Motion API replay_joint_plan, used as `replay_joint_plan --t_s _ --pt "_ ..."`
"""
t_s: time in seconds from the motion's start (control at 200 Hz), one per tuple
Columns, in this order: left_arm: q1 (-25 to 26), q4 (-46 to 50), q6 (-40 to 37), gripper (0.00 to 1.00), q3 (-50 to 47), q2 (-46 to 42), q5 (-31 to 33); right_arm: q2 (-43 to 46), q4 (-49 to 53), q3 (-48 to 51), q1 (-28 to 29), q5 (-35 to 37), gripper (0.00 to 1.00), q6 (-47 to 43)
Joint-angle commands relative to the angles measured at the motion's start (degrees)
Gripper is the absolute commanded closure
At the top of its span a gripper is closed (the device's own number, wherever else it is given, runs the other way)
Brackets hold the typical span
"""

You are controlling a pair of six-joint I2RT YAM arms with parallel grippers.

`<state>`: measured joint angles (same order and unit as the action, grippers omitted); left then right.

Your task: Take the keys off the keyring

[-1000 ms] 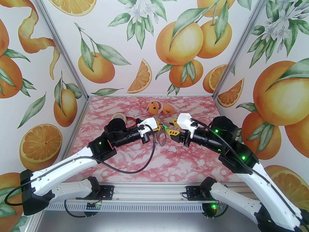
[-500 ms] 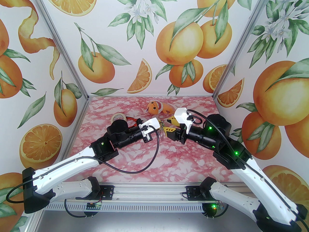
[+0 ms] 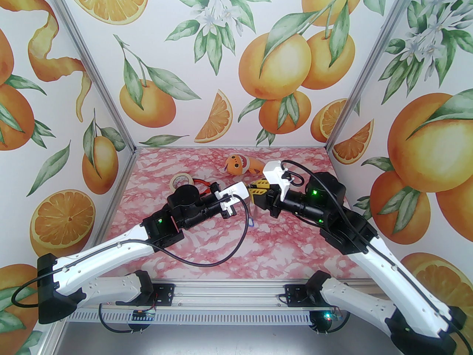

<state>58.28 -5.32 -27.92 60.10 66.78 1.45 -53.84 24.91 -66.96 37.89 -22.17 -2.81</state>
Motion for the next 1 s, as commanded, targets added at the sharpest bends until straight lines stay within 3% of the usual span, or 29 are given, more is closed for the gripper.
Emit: replay_joint_plan --t_s 0.0,0.12,0.555,0.996 --pt "0.6 -3.6 -0.9 1.0 1.3 -0.6 -0.8 -0.3 -0.6 1.3 0.2 1.7 0.92 -0.7" --pt "0.6 -3.4 -0.7 1.0 1.4 -0.8 -0.8 -0.7 1.6 0.3 0.1 2.3 1.0 -3.5" --pt "0.5 -0.4 2.7 1.0 4.0 -1.1 1.2 3.9 2.1 3.1 1.5 -1.0 1.0 -18.5" --pt "0.5 6.1 5.9 1.0 10.5 1.2 -1.3 2.0 6.9 3.7 7.2 9.6 1.0 -30.5"
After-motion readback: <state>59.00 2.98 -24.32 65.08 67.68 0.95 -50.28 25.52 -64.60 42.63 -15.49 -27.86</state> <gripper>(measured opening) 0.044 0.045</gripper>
